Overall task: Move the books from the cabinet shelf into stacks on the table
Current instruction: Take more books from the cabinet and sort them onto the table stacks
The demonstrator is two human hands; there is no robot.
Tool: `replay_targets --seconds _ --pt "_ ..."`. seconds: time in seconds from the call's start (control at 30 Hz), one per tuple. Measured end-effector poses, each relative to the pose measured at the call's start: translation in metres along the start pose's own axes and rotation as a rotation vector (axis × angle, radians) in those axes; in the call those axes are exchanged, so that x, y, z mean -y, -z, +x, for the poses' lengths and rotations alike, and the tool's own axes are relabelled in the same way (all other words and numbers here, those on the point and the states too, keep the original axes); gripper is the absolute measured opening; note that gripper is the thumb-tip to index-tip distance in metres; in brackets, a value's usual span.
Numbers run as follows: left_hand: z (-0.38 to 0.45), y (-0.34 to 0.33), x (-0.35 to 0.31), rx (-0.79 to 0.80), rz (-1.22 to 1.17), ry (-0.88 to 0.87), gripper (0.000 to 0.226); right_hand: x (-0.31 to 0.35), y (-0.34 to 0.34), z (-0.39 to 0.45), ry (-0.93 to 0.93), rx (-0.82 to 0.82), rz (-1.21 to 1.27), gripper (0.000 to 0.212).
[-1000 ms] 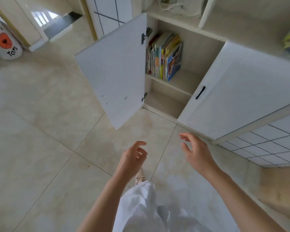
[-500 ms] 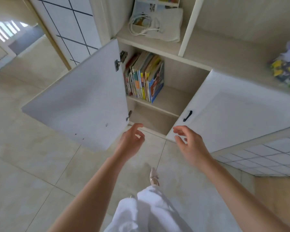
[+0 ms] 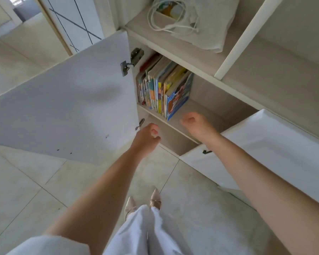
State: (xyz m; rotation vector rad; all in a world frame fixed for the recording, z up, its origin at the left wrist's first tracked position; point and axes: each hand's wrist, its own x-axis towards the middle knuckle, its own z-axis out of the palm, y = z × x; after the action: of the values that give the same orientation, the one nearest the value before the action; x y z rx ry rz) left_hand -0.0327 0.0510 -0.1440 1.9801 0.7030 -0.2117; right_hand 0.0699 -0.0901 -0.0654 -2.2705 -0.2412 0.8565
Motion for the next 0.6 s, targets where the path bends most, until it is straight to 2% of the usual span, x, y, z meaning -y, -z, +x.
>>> replay_targets --seconds 0.07,0.13,0.27,0.37,0.6 --pt "0.016 -0.002 0.002 -0.007 -0.036 0.024 0.037 0.005 -0.005 0.019 -0.163 0.030 0.091 0.025" --pt "0.031 -0.003 0.002 -0.011 -0.061 0.017 0.039 0.008 -0.007 0.040 -0.242 0.009 0.156 0.021" --pt "0.063 -0.005 -0.002 -0.026 -0.069 -0.007 0.044 0.022 -0.001 0.089 -0.289 -0.046 0.295 0.037" --pt "0.085 -0.003 -0.008 -0.019 -0.070 -0.001 0.048 0.037 0.002 0.115 -0.298 -0.057 0.355 0.037" --pt "0.144 -0.011 -0.007 -0.117 -0.194 0.013 0.066 0.048 -0.015 0.177 -0.362 -0.026 0.341 0.049"
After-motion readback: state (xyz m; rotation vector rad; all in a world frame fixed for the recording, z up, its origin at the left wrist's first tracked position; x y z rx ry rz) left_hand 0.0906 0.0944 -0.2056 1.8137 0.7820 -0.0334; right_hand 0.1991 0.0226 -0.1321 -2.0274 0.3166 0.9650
